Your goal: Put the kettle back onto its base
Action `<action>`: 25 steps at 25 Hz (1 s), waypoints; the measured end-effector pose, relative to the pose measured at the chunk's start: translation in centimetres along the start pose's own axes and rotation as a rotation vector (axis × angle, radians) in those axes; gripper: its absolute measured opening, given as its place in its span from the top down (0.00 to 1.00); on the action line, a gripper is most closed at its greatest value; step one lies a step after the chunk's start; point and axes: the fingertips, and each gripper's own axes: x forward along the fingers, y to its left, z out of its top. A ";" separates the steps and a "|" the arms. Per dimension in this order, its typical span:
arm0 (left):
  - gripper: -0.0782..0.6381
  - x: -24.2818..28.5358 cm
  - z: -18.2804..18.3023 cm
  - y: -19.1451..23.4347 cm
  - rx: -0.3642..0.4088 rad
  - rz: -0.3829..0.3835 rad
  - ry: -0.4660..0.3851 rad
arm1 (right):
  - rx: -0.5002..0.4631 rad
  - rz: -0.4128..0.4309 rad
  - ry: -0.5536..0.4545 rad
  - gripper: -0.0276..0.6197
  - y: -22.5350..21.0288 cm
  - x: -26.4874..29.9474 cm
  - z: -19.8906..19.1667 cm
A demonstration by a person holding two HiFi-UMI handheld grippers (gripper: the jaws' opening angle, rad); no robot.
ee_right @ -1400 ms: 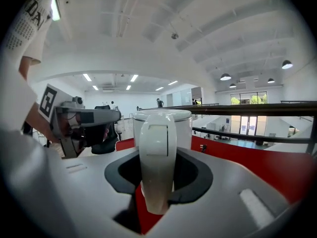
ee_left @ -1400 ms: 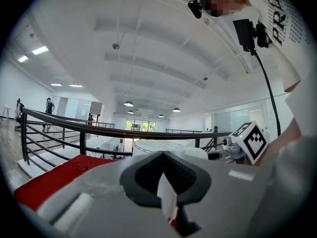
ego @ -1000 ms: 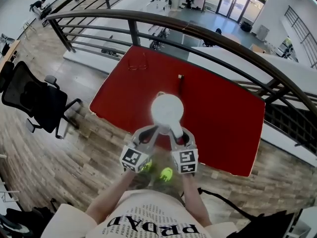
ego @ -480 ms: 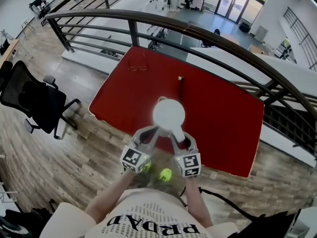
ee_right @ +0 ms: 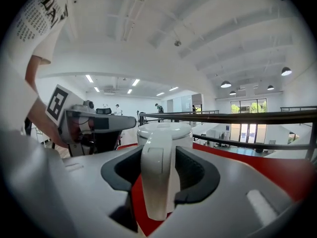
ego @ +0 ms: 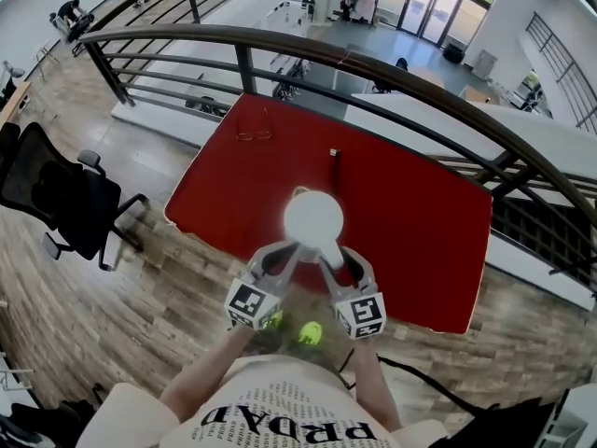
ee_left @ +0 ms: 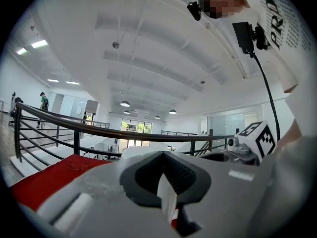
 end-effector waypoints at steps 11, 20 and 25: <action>0.88 1.2 6.4 -0.2 0.056 -0.025 -0.106 | -0.102 0.022 -0.177 0.64 0.2 -0.6 10.3; 0.88 3.7 10.3 0.2 0.138 -0.065 -0.148 | -0.188 -0.014 -0.215 0.75 -0.1 1.2 15.4; 0.88 4.2 11.3 0.7 0.164 -0.079 -0.157 | -0.217 -0.046 -0.218 0.94 -0.4 1.9 17.0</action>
